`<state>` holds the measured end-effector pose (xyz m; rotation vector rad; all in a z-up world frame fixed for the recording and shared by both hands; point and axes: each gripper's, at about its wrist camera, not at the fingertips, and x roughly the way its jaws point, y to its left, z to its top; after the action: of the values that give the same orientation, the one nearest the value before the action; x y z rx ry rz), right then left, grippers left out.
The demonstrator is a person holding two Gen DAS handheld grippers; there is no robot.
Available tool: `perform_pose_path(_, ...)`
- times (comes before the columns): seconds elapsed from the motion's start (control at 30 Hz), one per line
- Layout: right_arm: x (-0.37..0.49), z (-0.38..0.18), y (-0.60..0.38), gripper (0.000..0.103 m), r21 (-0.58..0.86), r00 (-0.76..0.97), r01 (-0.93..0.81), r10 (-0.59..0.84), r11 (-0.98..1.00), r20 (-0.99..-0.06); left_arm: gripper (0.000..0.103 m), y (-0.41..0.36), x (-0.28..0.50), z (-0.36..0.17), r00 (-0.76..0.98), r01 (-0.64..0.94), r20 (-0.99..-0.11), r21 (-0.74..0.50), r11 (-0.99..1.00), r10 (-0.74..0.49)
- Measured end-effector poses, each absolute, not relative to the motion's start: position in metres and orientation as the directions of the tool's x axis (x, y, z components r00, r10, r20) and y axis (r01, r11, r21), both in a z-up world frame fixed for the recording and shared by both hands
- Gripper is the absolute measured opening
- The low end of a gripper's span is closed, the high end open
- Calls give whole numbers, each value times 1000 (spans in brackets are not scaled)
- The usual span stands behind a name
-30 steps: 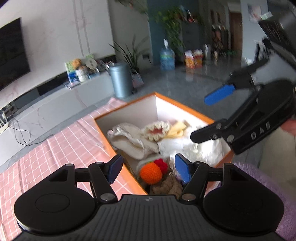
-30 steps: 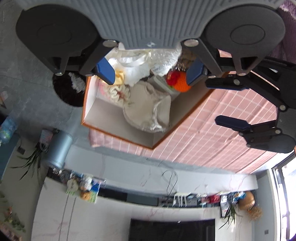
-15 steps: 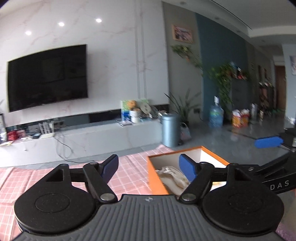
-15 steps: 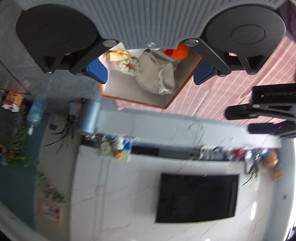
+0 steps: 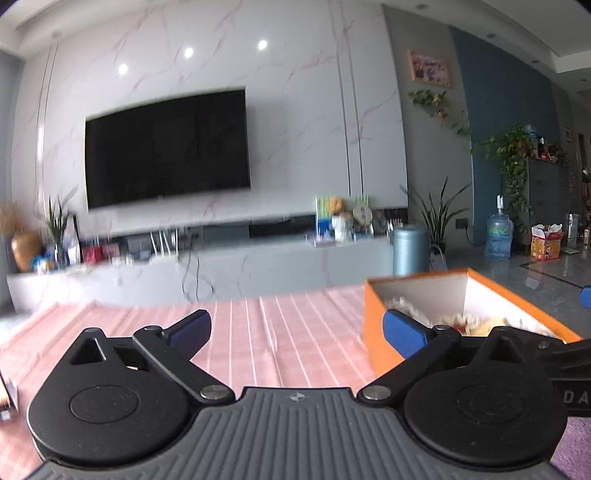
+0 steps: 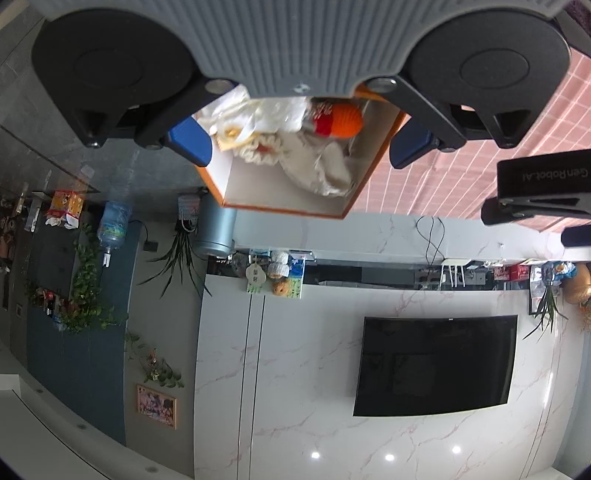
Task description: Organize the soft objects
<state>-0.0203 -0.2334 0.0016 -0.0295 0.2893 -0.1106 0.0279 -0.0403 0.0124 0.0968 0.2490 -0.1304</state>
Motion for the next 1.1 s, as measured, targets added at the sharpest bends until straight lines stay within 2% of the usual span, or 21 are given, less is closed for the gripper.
perform_pose_path(0.1,-22,-9,-229,100,-37,951,132,-137,991,-278,103,-29,29,2,947,125,-304,43,991,-106)
perform_pose_path(0.23,-23,-21,-226,100,-10,949,128,-126,992,-291,103,-30,18,-16,939,92,-339,94,991,-55)
perform_pose_path(0.33,-24,-29,-223,100,-27,946,132,-134,991,-294,103,-30,16,-25,931,102,-360,94,990,-62)
perform_pose_path(0.6,-20,-39,-224,100,-31,935,161,-163,986,-315,103,-30,12,-29,926,84,-374,87,993,-46)
perform_pose_path(1.1,-26,-38,-226,100,-19,941,162,-160,987,-297,103,-31,4,-21,933,74,-358,89,993,-38)
